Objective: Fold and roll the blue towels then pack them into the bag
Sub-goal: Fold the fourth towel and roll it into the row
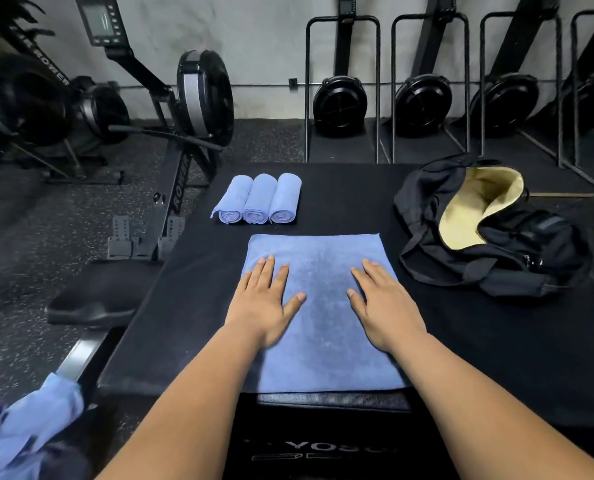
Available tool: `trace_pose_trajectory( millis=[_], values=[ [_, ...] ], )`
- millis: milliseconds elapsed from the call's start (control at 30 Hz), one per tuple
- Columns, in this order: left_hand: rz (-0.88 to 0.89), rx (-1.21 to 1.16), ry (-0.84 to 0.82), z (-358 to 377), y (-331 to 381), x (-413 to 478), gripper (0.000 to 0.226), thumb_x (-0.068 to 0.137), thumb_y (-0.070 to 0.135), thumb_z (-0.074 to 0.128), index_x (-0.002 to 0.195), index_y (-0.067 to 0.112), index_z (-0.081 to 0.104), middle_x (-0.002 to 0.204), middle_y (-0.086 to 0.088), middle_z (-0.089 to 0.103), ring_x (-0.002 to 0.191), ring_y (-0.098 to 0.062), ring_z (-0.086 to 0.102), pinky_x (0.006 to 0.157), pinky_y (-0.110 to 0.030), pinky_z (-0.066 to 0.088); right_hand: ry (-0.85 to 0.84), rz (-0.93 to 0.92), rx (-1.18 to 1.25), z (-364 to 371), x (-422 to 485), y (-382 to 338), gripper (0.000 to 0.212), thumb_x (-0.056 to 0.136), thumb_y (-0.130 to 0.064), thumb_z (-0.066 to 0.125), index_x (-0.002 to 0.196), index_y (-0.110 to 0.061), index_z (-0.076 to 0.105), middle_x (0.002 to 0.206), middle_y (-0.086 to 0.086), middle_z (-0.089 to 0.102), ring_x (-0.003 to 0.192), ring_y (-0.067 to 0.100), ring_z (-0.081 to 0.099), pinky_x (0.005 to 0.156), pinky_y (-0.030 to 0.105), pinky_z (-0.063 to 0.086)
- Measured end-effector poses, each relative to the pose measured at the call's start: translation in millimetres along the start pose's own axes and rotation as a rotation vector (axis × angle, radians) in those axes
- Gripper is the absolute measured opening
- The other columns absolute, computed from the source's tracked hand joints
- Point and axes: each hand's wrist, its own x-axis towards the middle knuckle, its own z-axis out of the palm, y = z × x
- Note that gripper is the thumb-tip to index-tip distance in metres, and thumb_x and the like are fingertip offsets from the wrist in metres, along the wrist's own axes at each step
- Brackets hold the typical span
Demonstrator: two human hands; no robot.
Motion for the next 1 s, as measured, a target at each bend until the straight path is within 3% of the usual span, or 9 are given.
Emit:
trace_pose_trajectory(
  millis=[67, 133, 200, 300, 400, 567, 700, 833, 1000],
  values=[
    [0.042, -0.057, 0.112, 4.1, -1.7, 2.5, 0.079, 0.103, 0.073, 0.019, 0.168, 0.028, 0.017, 0.177, -0.001, 0.000, 0.163, -0.016, -0.009, 0.132, -0.039, 0.001, 0.021, 0.009, 0.024, 0.9, 1.4, -0.6, 0.059, 0.110, -0.053, 0.030, 0.161, -0.024, 0.035, 0.173, -0.003, 0.019, 0.160, 0.013, 0.012, 0.127, 0.033, 0.023],
    [0.113, -0.118, 0.269, 6.8, -3.5, 2.5, 0.070, 0.104, 0.067, 0.035, 0.158, 0.022, 0.042, 0.170, -0.005, 0.030, 0.160, -0.023, 0.019, 0.129, -0.041, 0.019, 0.068, 0.020, 0.073, 3.3, 1.5, 2.0, 0.051, 0.110, -0.049, 0.037, 0.154, -0.023, 0.046, 0.169, -0.004, 0.029, 0.158, 0.014, 0.021, 0.122, 0.034, 0.031],
    [0.228, -0.092, 0.413, 9.1, -3.3, 1.4, 0.055, 0.103, 0.058, 0.048, 0.138, 0.019, 0.061, 0.146, -0.003, 0.054, 0.137, -0.028, 0.047, 0.113, -0.042, 0.039, 0.180, 0.025, 0.148, 3.6, 0.1, 5.4, 0.037, 0.108, -0.041, 0.048, 0.136, -0.020, 0.062, 0.153, -0.003, 0.047, 0.146, 0.020, 0.038, 0.111, 0.037, 0.041],
    [0.238, 0.057, 0.463, 7.4, -0.1, -1.7, 0.034, 0.104, 0.048, 0.046, 0.111, 0.024, 0.069, 0.113, 0.004, 0.061, 0.100, -0.026, 0.055, 0.080, -0.039, 0.039, 0.431, 0.103, 0.109, -2.4, -5.4, 9.5, 0.016, 0.100, -0.033, 0.061, 0.106, -0.024, 0.073, 0.118, -0.005, 0.064, 0.113, 0.027, 0.053, 0.090, 0.042, 0.042],
    [0.168, 0.155, 0.363, 3.4, 5.0, -6.9, 0.039, 0.105, 0.048, 0.035, 0.105, 0.024, 0.066, 0.109, 0.003, 0.059, 0.095, -0.027, 0.056, 0.073, -0.039, 0.036, 0.405, 0.248, 0.087, -17.2, -19.2, 19.8, 0.013, 0.099, -0.035, 0.060, 0.099, -0.030, 0.072, 0.103, -0.006, 0.066, 0.098, 0.027, 0.051, 0.083, 0.042, 0.039],
    [0.092, 0.076, 0.225, 6.4, 27.1, -31.0, 0.047, 0.104, 0.057, 0.034, 0.121, 0.020, 0.056, 0.129, -0.007, 0.052, 0.121, -0.033, 0.051, 0.098, -0.044, 0.041, 0.259, 0.243, 0.239, -38.3, -69.0, 62.6, 0.010, 0.098, -0.034, 0.065, 0.104, -0.039, 0.071, 0.110, -0.014, 0.066, 0.109, 0.023, 0.051, 0.088, 0.039, 0.038],
    [0.104, -0.023, 0.183, 17.7, 48.7, -63.5, 0.071, 0.099, 0.066, 0.016, 0.149, 0.024, 0.044, 0.164, -0.011, 0.033, 0.157, -0.033, 0.021, 0.125, -0.049, 0.018, 0.238, 0.201, 0.350, -43.4, -106.7, 70.3, 0.003, 0.092, -0.040, 0.072, 0.090, -0.041, 0.073, 0.106, -0.021, 0.066, 0.110, 0.018, 0.049, 0.094, 0.040, 0.042],
    [0.098, -0.058, 0.202, 26.4, 54.2, -85.6, 0.073, 0.102, 0.068, 0.014, 0.158, 0.029, 0.039, 0.173, -0.006, 0.023, 0.161, -0.025, 0.010, 0.130, -0.046, 0.006, 0.199, 0.136, 0.364, -38.2, -134.2, 59.3, 0.020, 0.081, -0.062, 0.077, 0.079, -0.043, 0.073, 0.116, -0.023, 0.060, 0.119, 0.010, 0.040, 0.102, 0.035, 0.035],
    [0.075, -0.074, 0.234, 26.2, 55.5, -91.9, 0.070, 0.104, 0.067, 0.017, 0.157, 0.028, 0.041, 0.172, -0.005, 0.026, 0.161, -0.023, 0.012, 0.130, -0.045, 0.008, 0.142, 0.035, 0.446, -44.0, -145.3, 59.6, 0.028, 0.069, -0.059, 0.089, 0.087, -0.044, 0.075, 0.122, -0.023, 0.059, 0.125, 0.007, 0.037, 0.110, 0.032, 0.033]
  ],
)
